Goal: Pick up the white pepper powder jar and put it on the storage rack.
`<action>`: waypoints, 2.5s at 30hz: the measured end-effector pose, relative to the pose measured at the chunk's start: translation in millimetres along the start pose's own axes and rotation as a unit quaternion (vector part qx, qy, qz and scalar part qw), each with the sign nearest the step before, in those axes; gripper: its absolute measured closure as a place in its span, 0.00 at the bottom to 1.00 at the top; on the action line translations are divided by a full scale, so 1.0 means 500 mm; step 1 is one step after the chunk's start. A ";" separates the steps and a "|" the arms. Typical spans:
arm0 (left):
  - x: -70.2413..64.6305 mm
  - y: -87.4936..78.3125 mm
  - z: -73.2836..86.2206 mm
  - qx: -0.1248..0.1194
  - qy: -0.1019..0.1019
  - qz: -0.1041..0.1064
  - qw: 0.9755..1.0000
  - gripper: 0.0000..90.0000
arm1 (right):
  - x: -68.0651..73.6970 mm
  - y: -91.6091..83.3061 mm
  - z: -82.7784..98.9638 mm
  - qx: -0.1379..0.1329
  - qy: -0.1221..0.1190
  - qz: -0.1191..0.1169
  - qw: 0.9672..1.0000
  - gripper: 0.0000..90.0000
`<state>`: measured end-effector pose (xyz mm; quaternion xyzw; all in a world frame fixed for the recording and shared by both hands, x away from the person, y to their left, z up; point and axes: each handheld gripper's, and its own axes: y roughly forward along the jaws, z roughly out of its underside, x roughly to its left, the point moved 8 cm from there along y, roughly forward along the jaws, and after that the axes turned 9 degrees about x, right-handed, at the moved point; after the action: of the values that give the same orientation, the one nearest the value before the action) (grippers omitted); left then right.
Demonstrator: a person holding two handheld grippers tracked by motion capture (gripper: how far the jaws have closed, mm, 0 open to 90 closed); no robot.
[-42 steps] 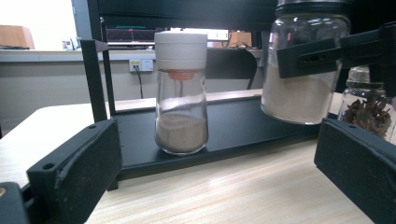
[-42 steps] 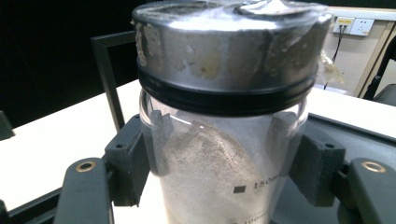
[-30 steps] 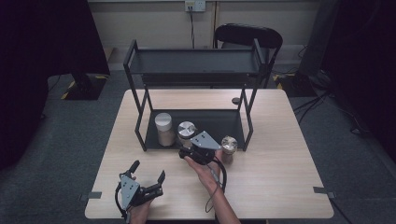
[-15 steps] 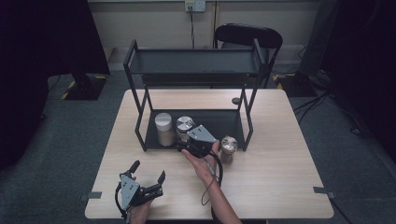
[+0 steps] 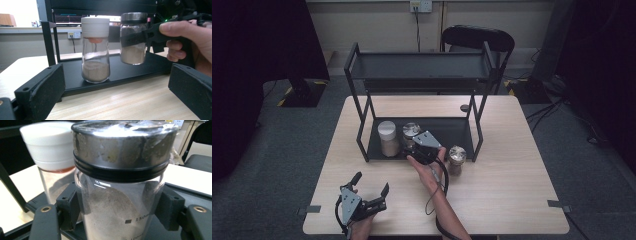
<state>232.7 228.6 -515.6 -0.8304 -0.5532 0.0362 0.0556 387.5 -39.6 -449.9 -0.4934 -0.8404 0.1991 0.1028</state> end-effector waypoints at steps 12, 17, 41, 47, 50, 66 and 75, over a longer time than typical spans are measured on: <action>0.000 -0.001 0.000 0.000 0.001 0.000 1.000 0.00 | -0.003 0.035 0.013 0.020 0.005 0.004 1.000 0.35; 0.000 -0.001 0.000 0.000 0.001 0.000 1.000 0.00 | -0.005 0.047 0.015 0.028 0.006 0.005 1.000 0.35; -0.001 -0.001 0.000 0.000 0.001 -0.001 1.000 0.00 | -0.005 0.064 0.027 0.035 0.016 0.001 0.999 0.35; -0.001 -0.001 0.000 0.000 0.001 -0.001 1.000 0.00 | -0.002 0.062 0.031 0.034 0.009 0.003 0.999 0.34; -0.001 -0.001 0.000 0.000 0.000 -0.001 1.000 0.00 | -0.002 0.060 0.032 0.034 0.008 0.003 0.999 0.34; 0.000 0.000 0.000 0.001 -0.002 0.000 1.000 0.00 | -0.011 0.061 0.026 0.042 0.019 -0.015 0.999 0.20; -0.001 0.000 0.000 0.000 0.000 -0.001 1.000 0.00 | -0.017 0.054 0.026 0.035 0.034 -0.018 0.999 0.09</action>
<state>232.3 228.3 -515.6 -0.8298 -0.5541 0.0362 0.0559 408.2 -38.1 -473.0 -0.4808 -0.8376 0.2100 0.1522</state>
